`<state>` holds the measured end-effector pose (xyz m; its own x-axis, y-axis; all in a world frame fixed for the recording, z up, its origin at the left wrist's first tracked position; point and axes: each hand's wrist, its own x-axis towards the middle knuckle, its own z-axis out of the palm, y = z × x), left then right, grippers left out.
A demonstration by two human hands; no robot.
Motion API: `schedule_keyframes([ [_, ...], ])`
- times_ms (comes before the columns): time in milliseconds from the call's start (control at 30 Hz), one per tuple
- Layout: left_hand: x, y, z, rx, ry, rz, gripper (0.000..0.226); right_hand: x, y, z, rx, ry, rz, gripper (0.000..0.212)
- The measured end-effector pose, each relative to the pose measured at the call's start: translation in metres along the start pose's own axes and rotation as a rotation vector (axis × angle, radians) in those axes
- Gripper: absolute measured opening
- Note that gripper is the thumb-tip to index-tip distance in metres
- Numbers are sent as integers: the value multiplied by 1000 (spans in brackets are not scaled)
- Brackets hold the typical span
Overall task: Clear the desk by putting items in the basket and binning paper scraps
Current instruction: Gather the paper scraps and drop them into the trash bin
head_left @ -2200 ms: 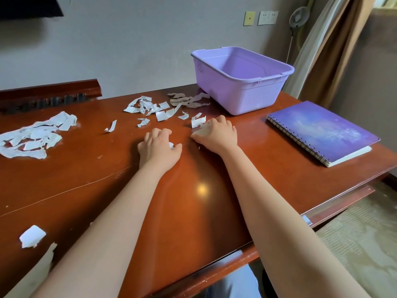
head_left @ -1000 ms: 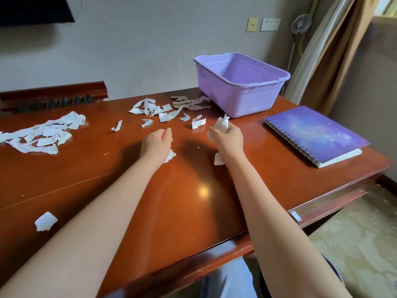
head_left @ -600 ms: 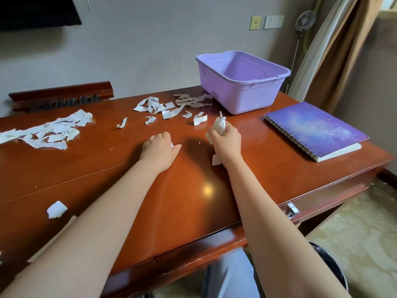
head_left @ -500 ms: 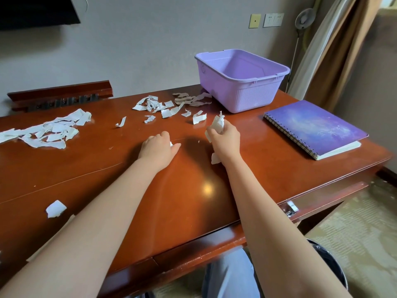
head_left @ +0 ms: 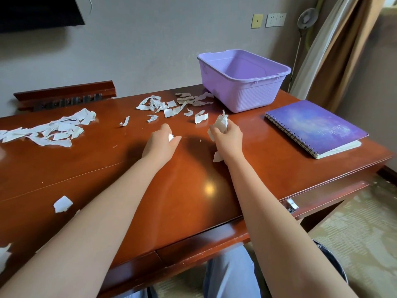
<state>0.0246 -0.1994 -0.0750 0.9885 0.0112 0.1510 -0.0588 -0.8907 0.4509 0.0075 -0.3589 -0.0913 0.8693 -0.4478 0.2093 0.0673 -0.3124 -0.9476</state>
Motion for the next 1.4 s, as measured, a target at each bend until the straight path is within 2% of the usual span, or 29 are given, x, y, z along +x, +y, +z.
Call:
schedule_keyframes([
  [200, -17, 23, -2, -373, 23, -40, 31, -13, -6, -18, 160, 72, 116, 6],
  [333, -41, 50, 5, -582, 13, -39, 19, -24, -11, -50, 281, 125, 197, 5],
  [533, -93, 95, 25, -722, -86, 64, 22, -55, -11, -113, 353, 242, 224, 19],
  [733, -144, 141, 56, -815, -165, 238, 29, -96, 21, -180, 397, 401, 252, 7],
  [933, -185, 183, 102, -708, -266, 450, 38, -122, 73, -242, 426, 558, 374, 5],
  [1167, -206, 220, 172, -599, -455, 496, 30, -128, 150, -285, 384, 652, 576, 16],
  [1400, -214, 240, 271, -433, -681, 429, 25, -129, 246, -304, 337, 671, 829, 15],
])
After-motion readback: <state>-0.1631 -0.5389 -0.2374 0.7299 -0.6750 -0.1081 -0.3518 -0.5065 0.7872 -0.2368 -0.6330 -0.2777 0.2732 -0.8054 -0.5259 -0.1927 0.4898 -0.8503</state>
